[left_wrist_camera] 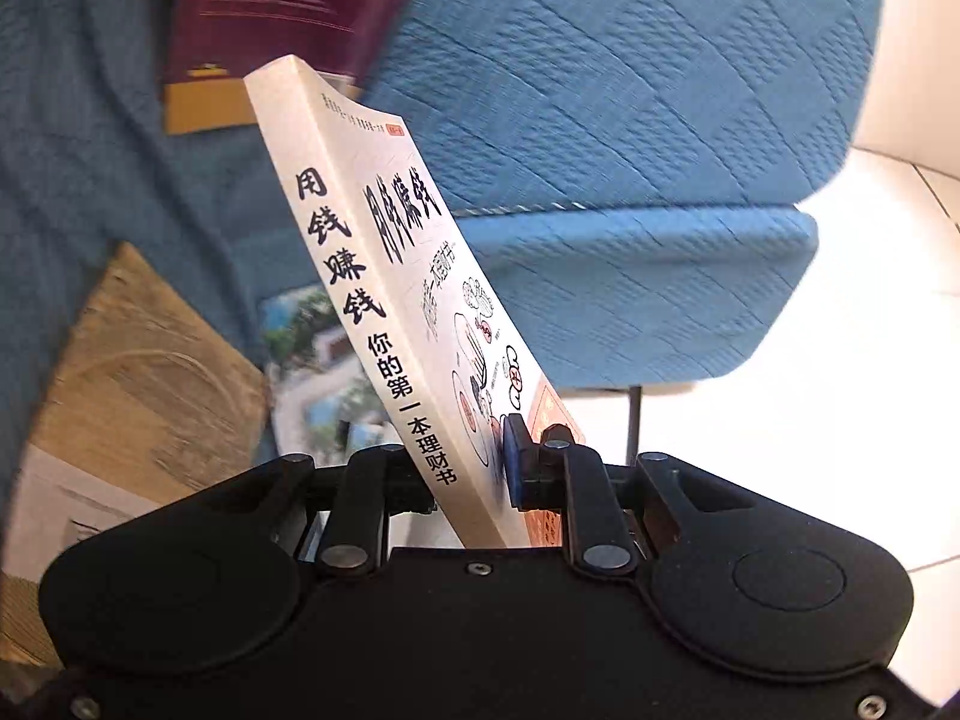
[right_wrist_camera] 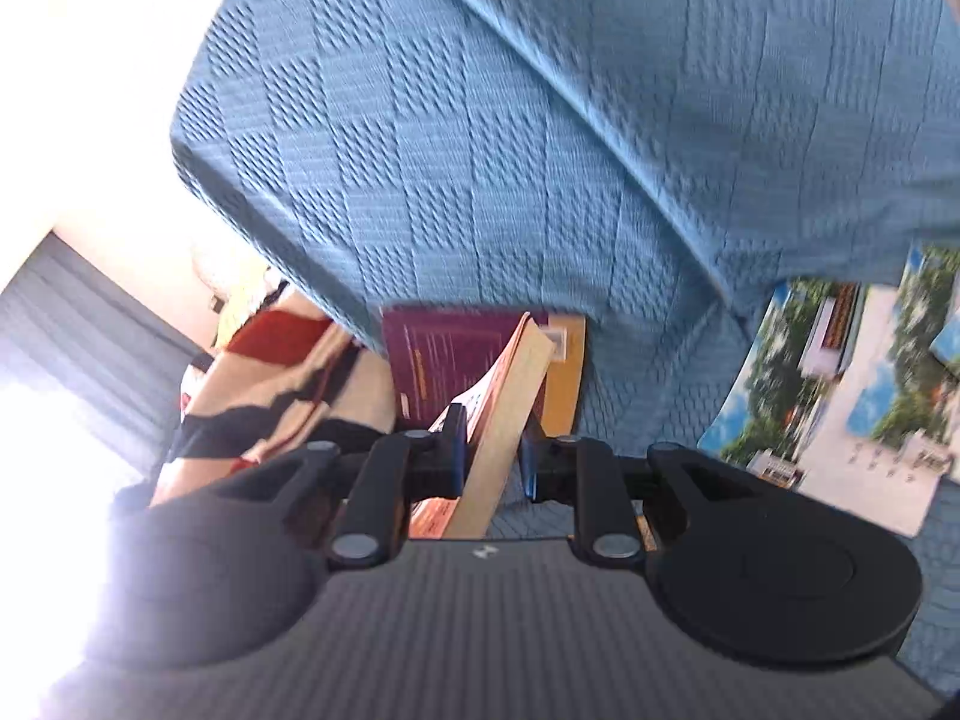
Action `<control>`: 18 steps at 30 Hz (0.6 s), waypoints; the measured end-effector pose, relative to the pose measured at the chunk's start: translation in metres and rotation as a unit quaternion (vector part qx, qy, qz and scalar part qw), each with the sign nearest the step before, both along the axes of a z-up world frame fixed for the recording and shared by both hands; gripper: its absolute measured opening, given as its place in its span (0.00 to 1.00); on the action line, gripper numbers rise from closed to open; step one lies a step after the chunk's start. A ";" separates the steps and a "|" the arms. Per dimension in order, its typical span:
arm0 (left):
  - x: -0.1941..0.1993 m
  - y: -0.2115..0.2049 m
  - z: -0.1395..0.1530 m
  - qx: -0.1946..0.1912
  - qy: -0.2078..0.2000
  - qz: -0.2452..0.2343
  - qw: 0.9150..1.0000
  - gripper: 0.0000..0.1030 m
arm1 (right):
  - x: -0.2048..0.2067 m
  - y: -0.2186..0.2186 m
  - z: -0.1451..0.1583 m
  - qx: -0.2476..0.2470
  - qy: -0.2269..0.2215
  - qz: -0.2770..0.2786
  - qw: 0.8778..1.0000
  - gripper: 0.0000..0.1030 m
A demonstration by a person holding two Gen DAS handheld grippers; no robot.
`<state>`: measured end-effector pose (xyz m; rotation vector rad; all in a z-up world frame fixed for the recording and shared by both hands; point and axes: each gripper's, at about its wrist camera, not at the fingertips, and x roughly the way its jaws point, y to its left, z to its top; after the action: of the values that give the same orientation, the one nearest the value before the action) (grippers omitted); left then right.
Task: Organize objects
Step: 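Carry the paperback over the cushion toward the tan book with the left gripper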
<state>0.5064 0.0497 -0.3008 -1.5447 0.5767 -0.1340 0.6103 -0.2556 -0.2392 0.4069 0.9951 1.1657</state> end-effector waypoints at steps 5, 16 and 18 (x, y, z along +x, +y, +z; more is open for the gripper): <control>-0.002 -0.015 0.031 0.009 -0.006 -0.023 1.000 0.18 | -0.005 -0.020 0.027 0.008 -0.019 -0.018 1.000 0.20; -0.004 -0.067 0.036 0.026 0.008 -0.077 0.997 0.21 | -0.014 -0.085 0.034 0.000 -0.040 -0.051 0.998 0.20; -0.008 -0.075 0.027 0.023 0.013 -0.083 0.996 0.21 | -0.017 -0.096 0.027 -0.004 -0.039 -0.055 0.998 0.20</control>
<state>0.4980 -0.0253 -0.2740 -1.4545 0.7251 -0.2264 0.5930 -0.3514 -0.2119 0.4011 0.8980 1.0711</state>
